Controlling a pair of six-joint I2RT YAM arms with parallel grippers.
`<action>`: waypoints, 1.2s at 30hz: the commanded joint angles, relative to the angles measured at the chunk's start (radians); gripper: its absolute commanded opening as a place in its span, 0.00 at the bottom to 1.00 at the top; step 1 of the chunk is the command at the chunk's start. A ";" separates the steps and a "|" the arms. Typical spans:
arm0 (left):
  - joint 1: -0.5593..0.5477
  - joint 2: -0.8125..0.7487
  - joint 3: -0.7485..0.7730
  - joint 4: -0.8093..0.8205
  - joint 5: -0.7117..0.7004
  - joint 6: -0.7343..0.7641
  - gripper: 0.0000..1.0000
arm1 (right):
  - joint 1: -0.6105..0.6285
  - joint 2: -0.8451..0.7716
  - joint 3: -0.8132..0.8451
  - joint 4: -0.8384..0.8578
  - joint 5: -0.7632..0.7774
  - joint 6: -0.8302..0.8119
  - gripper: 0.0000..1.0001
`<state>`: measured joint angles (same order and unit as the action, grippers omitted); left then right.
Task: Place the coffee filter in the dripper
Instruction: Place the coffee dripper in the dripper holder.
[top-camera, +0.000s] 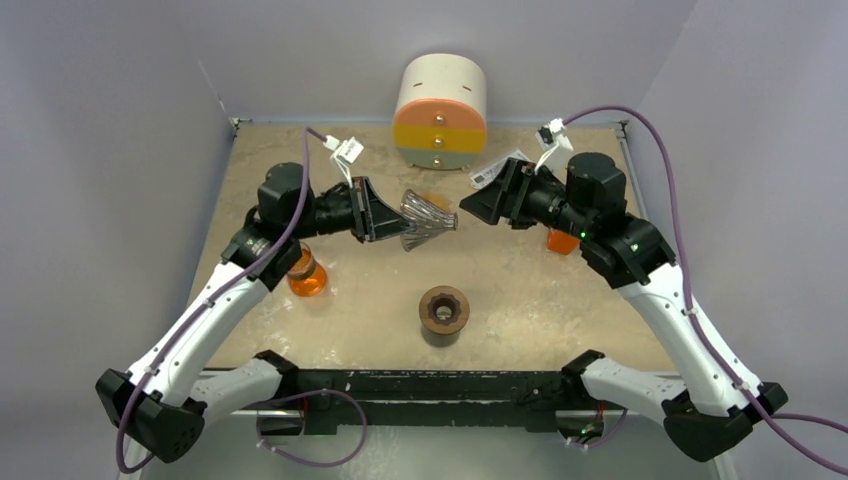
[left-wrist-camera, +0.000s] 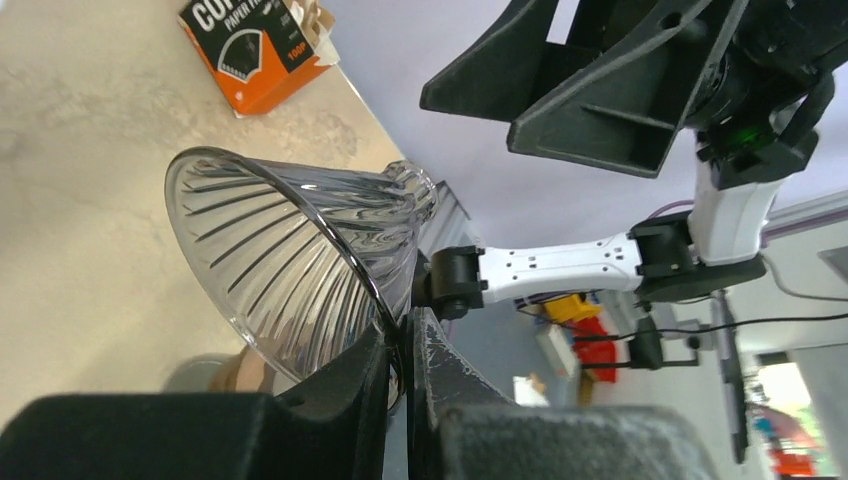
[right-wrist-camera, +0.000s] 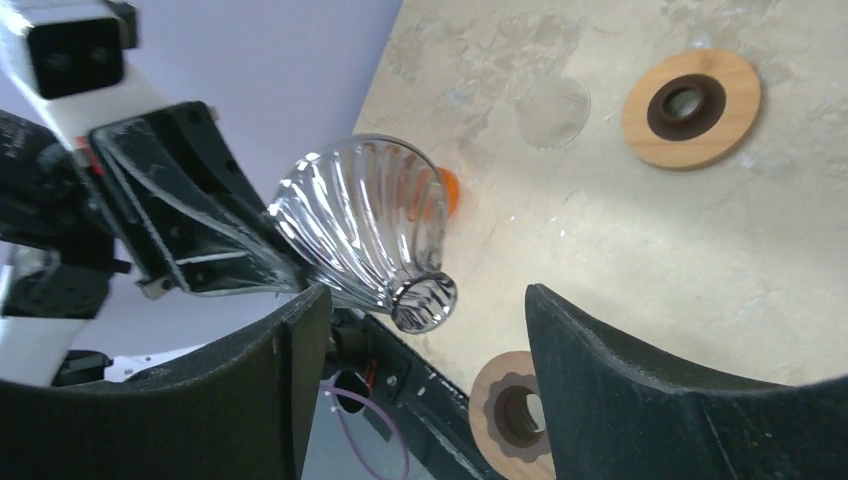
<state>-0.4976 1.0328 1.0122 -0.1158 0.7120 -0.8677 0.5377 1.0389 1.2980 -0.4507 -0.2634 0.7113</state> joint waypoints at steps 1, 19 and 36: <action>0.003 0.017 0.198 -0.314 0.003 0.309 0.00 | 0.004 0.015 0.098 -0.114 0.066 -0.142 0.74; -0.399 0.200 0.593 -0.976 -0.429 0.838 0.00 | -0.009 0.107 0.191 -0.225 0.017 -0.265 0.74; -0.703 0.241 0.574 -1.043 -0.800 1.249 0.00 | -0.012 0.248 0.244 -0.242 -0.266 -0.253 0.58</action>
<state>-1.1610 1.3109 1.5887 -1.1778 0.0170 0.2321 0.5270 1.2716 1.5032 -0.6842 -0.4507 0.4702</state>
